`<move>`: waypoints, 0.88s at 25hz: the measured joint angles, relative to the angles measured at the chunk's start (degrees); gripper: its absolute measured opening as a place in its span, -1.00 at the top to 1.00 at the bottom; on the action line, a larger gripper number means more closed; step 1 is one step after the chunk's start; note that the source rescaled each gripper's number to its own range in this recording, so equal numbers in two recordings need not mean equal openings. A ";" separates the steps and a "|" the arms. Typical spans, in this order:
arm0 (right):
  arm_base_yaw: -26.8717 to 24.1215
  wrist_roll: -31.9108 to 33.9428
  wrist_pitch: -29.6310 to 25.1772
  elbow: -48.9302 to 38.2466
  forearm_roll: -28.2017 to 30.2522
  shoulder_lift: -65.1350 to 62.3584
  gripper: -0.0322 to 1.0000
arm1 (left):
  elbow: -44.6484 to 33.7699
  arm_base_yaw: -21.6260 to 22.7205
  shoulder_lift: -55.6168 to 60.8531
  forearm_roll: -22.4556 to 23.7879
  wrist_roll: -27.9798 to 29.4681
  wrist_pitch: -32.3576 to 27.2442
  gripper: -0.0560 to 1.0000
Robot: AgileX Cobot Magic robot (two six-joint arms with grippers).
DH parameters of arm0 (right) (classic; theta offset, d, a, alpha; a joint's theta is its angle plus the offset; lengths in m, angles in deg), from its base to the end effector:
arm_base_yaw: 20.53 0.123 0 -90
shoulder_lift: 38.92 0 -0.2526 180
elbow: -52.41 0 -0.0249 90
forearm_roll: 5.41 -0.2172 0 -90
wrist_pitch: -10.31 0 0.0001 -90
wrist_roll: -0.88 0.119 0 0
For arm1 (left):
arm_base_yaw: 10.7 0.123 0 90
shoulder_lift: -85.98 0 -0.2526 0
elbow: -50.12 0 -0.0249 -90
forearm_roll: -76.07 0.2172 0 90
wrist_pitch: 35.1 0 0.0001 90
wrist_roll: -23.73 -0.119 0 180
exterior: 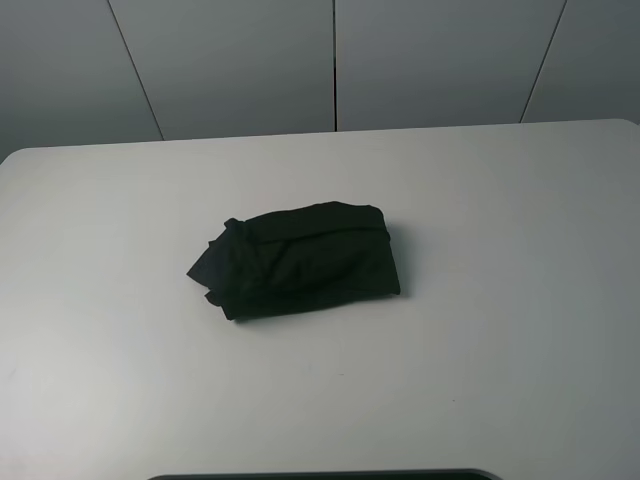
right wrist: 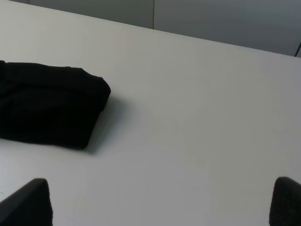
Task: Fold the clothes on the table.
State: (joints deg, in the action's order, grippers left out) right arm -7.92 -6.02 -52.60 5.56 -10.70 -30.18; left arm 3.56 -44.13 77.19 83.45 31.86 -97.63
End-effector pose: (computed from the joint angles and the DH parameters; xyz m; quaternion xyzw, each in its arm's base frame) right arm 0.0171 0.0138 0.2482 -0.1484 0.8456 0.0714 0.5078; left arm 0.0238 0.0006 0.2506 0.1833 0.8350 -0.1226 0.5042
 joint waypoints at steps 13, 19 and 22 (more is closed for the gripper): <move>-12.66 0.00 0.04 0.00 0.00 0.00 -1.00 | 0.00 22.53 0.00 1.18 1.45 0.00 -0.99; -13.13 0.00 0.04 0.00 0.00 0.00 -1.00 | 0.00 25.33 0.00 1.54 1.80 0.00 -0.99; -12.47 0.00 0.04 0.00 0.00 0.00 -1.00 | 0.00 25.33 0.00 1.65 1.80 0.00 -0.99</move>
State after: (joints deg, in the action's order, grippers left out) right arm -20.39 -6.02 -52.56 5.56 -10.70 -30.18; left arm 3.56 -18.80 77.19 85.10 33.65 -97.63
